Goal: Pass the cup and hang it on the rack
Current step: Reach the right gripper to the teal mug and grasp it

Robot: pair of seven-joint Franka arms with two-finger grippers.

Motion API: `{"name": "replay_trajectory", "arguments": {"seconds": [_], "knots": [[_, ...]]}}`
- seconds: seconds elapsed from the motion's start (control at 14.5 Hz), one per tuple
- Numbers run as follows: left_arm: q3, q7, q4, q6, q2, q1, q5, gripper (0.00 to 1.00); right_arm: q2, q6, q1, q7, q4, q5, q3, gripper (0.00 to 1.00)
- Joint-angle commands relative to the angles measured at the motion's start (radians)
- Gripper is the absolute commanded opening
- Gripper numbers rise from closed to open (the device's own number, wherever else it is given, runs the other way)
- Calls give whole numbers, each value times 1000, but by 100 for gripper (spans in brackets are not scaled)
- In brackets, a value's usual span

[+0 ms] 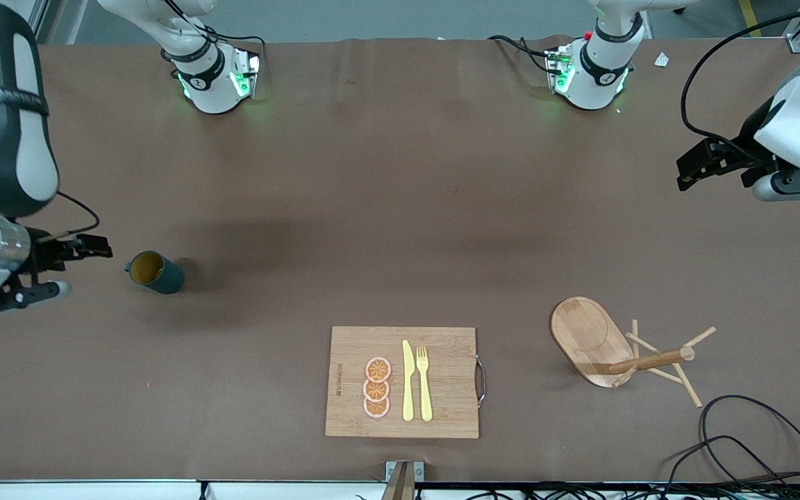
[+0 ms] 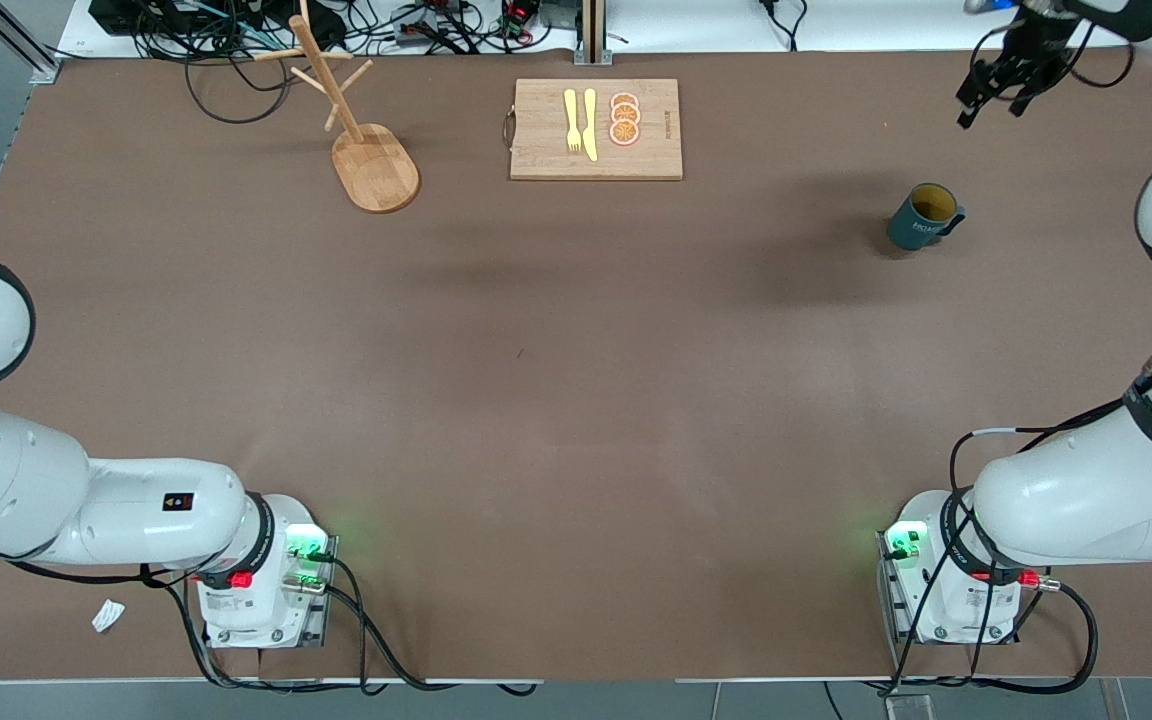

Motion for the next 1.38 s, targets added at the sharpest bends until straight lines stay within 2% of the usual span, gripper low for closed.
{"name": "replay_trajectory", "arguments": {"seconds": [0.0, 0.35, 0.69, 0.76, 0.83, 0.97, 1.17, 1.24, 1.31], "knots": [[-2, 10, 12, -15, 2, 3, 7, 100, 18, 81, -17, -140, -74, 11, 12, 100], [-2, 8, 12, -15, 2, 3, 6, 100, 18, 325, -43, -350, -271, 14, 13, 100], [-2, 8, 12, -13, 2, 4, 6, 100, 18, 500, -56, -360, -406, 19, 18, 100], [-2, 10, 12, -15, 2, 4, 4, 100, 18, 523, -55, -361, -420, 22, 18, 97], [-2, 10, 12, -13, 2, 4, 4, 100, 20, 531, -55, -364, -423, 25, 19, 91], [-2, 8, 12, -13, 3, 4, 3, 100, 20, 531, -53, -364, -422, 36, 29, 68], [-1, 10, 12, -15, 3, 6, 3, 100, 18, 531, -52, -366, -420, 39, 35, 17], [-1, 13, 13, -13, 3, 6, 4, 100, 18, 531, -52, -366, -418, 56, 35, 3], [-2, 21, 12, -13, 3, 6, 4, 100, 18, 531, -50, -364, -417, 71, 33, 0]]}}
